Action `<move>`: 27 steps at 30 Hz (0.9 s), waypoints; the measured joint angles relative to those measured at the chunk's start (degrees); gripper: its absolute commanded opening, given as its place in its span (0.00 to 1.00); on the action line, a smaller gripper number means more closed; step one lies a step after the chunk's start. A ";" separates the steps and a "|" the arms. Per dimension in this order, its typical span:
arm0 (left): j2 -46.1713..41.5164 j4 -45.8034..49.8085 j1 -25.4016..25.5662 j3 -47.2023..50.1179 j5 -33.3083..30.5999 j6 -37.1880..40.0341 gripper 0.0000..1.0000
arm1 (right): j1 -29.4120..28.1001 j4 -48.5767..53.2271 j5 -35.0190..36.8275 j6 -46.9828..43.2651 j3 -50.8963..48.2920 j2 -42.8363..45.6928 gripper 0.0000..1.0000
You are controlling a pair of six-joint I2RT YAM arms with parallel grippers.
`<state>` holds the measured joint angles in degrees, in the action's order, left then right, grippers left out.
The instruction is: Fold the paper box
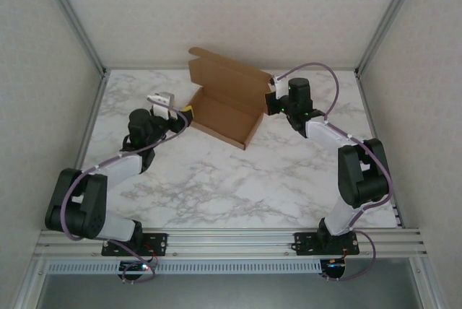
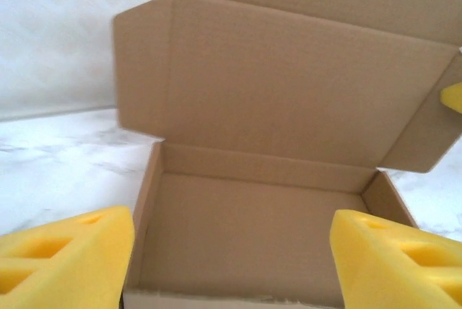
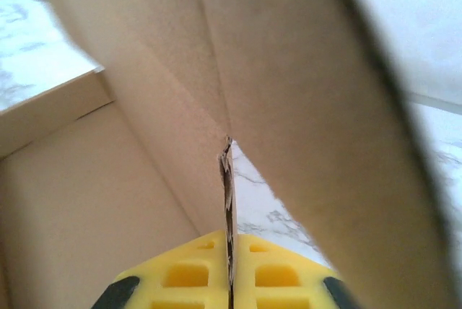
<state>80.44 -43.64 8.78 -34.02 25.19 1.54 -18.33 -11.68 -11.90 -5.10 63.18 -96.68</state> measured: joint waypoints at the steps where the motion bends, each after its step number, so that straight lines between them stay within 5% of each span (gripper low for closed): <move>1: -0.52 -0.15 -0.55 0.31 -0.37 1.07 0.77 | 0.26 0.07 -1.99 -1.42 -0.20 0.15 0.05; 10: -0.46 4.50 -8.04 -6.60 0.79 6.45 0.77 | 6.21 6.93 -23.26 -14.93 0.33 2.10 0.04; 17: 2.36 4.24 -10.03 -7.10 -1.09 3.32 0.79 | 7.28 12.09 -36.48 -22.29 0.74 5.14 0.04; 27: 4.83 -1.70 -13.53 -6.84 -7.08 -7.06 0.76 | 6.45 17.11 -38.16 -28.26 0.83 7.17 0.00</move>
<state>85.27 -45.34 -4.75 -40.86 18.11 -5.52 -11.88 5.43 -50.06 -33.36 64.01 -89.52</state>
